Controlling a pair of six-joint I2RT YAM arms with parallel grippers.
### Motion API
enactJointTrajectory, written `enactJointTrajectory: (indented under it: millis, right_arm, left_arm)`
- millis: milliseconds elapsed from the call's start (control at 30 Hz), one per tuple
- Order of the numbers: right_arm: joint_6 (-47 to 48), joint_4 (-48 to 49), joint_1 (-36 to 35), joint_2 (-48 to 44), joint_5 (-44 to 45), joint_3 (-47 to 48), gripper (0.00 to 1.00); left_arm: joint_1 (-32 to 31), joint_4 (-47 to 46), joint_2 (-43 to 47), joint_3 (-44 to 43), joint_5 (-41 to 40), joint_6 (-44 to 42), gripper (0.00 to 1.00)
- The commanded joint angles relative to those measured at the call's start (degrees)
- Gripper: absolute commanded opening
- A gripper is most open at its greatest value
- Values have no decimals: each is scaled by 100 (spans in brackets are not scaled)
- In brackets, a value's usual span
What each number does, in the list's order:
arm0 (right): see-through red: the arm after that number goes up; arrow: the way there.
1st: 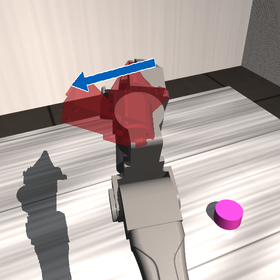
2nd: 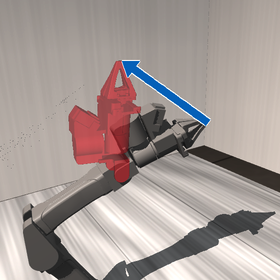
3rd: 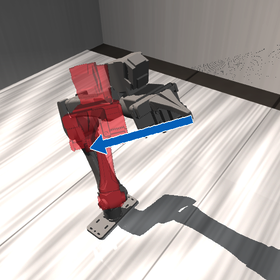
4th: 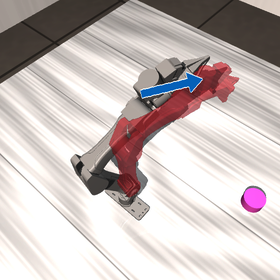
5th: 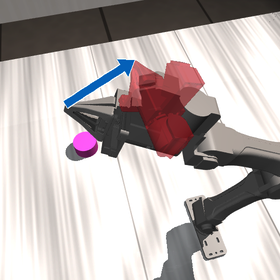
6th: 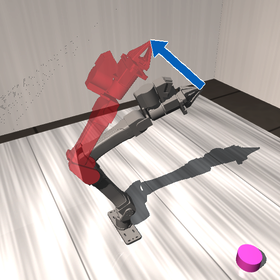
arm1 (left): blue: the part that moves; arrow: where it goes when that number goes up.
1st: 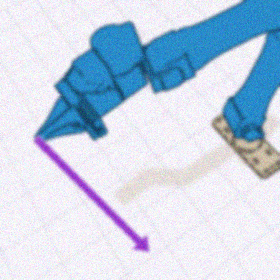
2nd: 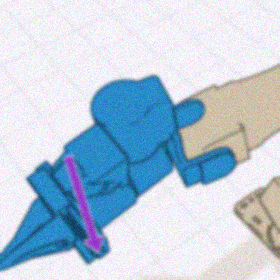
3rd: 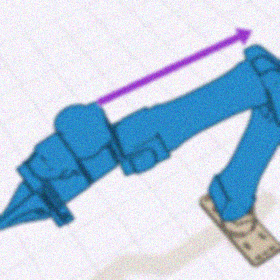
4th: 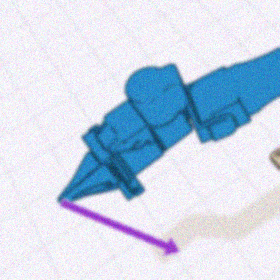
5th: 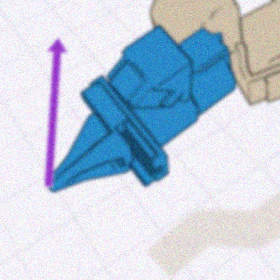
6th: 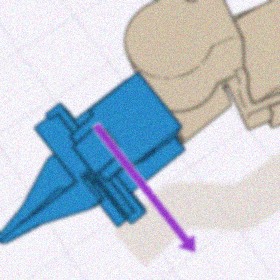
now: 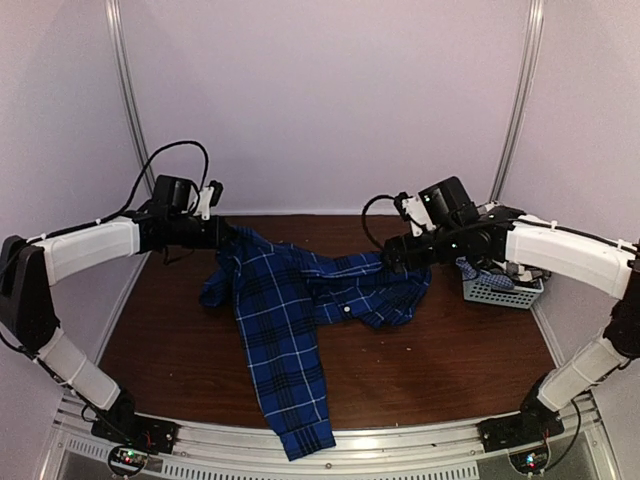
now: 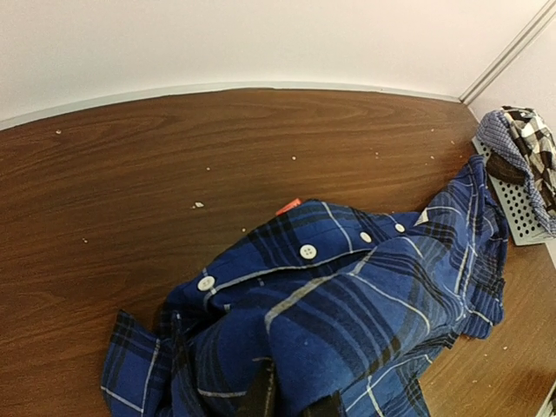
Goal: Fold and stack the long sleeve shirts
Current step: Pick up the crumpled shirt from the center of the board.
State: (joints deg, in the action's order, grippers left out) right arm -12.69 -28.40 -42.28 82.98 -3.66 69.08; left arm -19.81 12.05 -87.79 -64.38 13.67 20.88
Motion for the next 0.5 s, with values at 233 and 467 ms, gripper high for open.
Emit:
enactJointTrajectory:
  millis: [233, 467]
  right_arm:
    - [-133, 190, 1523, 1929, 1355, 1410, 88]
    - [2031, 140, 1839, 2890, 677, 2105, 91]
  left_arm:
    - [39, -452, 893, 728, 765, -142, 10]
    - [39, -289, 907, 741, 698, -260, 10]
